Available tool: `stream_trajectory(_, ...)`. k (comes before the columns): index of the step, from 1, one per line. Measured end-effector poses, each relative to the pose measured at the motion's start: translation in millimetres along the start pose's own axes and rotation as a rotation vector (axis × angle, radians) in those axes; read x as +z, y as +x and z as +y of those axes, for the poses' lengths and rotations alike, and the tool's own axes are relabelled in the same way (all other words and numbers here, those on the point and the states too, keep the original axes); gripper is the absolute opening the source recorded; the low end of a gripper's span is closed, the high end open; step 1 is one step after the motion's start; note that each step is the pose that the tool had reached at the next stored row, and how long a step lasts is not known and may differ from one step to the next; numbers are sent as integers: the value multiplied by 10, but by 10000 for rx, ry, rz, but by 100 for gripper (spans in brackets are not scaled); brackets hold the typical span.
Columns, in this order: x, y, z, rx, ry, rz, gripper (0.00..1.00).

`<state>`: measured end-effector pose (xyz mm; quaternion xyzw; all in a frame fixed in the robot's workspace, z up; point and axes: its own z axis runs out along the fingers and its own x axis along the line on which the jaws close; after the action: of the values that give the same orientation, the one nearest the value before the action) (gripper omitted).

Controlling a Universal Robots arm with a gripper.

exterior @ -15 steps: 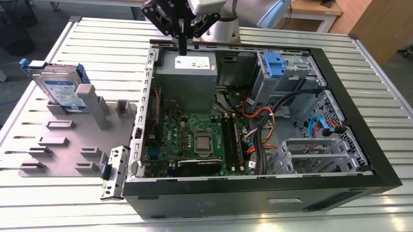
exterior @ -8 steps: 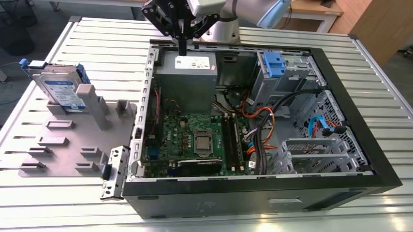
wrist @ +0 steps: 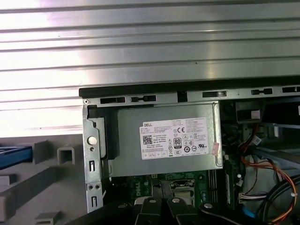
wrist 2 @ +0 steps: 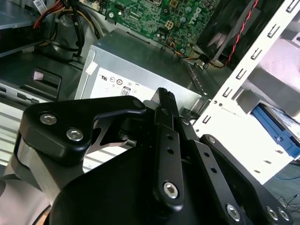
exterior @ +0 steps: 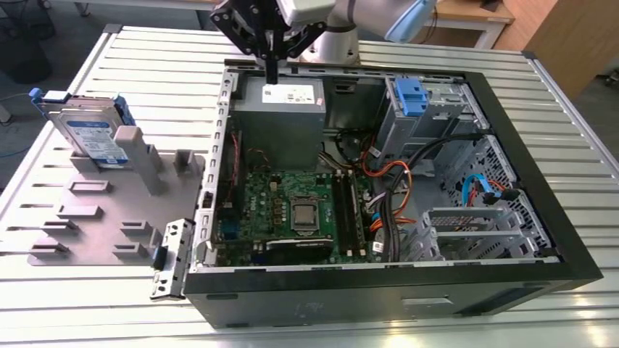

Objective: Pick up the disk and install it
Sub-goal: 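Reach for the disk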

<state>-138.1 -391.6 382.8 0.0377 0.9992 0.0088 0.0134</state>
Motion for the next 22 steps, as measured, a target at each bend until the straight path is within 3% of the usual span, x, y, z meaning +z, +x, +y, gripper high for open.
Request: stream_trajectory(22, 18, 110, 13, 1, 1, 0, 11)
